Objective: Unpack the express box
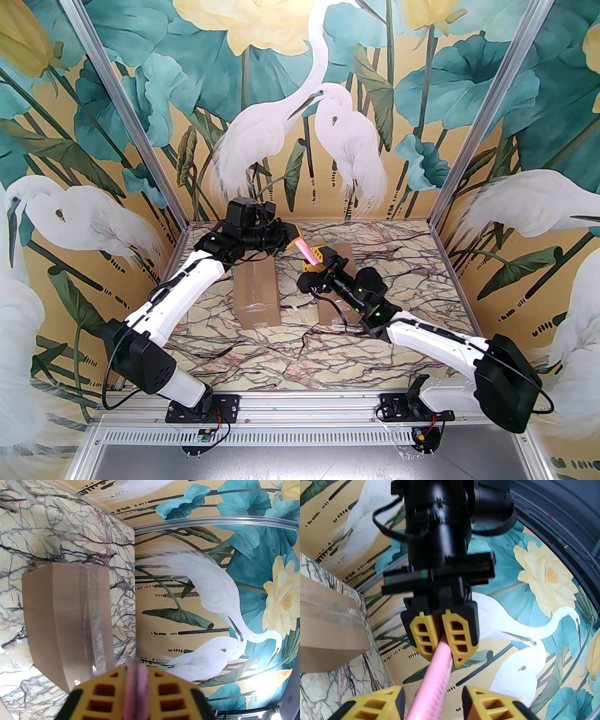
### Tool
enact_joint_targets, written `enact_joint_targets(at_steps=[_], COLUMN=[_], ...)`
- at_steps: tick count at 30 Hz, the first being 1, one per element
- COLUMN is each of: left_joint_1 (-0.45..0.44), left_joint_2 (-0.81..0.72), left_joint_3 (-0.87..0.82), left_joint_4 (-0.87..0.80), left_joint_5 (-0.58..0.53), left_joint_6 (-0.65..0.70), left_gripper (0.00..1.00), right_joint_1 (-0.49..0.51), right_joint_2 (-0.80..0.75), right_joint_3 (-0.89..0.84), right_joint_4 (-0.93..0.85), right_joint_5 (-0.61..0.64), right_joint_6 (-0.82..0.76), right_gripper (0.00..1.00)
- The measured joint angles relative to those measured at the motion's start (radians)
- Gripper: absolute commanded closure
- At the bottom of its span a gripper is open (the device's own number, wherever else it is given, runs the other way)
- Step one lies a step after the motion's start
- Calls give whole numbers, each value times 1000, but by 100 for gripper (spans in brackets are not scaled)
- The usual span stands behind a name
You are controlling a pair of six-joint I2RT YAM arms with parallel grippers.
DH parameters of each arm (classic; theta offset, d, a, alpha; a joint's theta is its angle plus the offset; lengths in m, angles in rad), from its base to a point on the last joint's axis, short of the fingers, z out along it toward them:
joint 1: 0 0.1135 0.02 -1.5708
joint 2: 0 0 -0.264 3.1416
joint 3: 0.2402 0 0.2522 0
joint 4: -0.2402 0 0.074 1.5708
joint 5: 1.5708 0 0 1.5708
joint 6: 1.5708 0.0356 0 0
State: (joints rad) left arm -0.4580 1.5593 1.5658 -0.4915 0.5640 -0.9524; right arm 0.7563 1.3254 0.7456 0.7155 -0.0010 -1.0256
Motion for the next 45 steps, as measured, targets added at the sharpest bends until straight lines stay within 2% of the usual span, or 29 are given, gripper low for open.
enact_joint_targets(at_steps=[6,9,13,14,16,18,22,27,31,36,39,40,42,44,45], left_joint_1=[-3,-3,0,1,2,2,-6,-7,-7,-7,-7,-7,-7,-7,-8], left_joint_2=[0,0,0,0,0,0,0,-56,-171,-356,-431,-439,-434,-407,-390], left_joint_3=[0,0,0,0,0,0,0,-43,-105,-184,-192,-187,-172,-161,-161], left_joint_4=[2,2,11,13,15,19,24,32,35,46,61,63,61,61,60], left_joint_5=[9,11,14,15,15,17,27,-26,-125,-315,-389,-398,-394,-372,-356], left_joint_6=[-19,-37,-77,-77,-77,-74,-45,35,153,433,682,765,921,1075,1146], left_gripper=[100,100,100,96,84,50,1,1,1,1,3,6,18,33,37], right_joint_1=[6,8,18,21,26,33,40,41,20,-76,-139,-157,-183,-198,-201], right_joint_2=[67,89,103,108,113,114,114,108,52,-53,-102,-119,-147,-164,-169], right_joint_3=[25,27,27,27,27,27,27,27,27,65,103,114,138,175,190], right_joint_4=[59,101,148,159,172,178,201,203,85,-172,-318,-367,-460,-564,-603], right_joint_5=[85,115,154,160,171,178,193,229,233,156,83,51,-14,-80,-106], right_joint_6=[-52,-74,-99,-104,-106,-108,-87,-13,97,269,349,370,398,407,409], right_gripper=[71,79,95,98,100,100,100,100,100,100,100,100,100,100,100])
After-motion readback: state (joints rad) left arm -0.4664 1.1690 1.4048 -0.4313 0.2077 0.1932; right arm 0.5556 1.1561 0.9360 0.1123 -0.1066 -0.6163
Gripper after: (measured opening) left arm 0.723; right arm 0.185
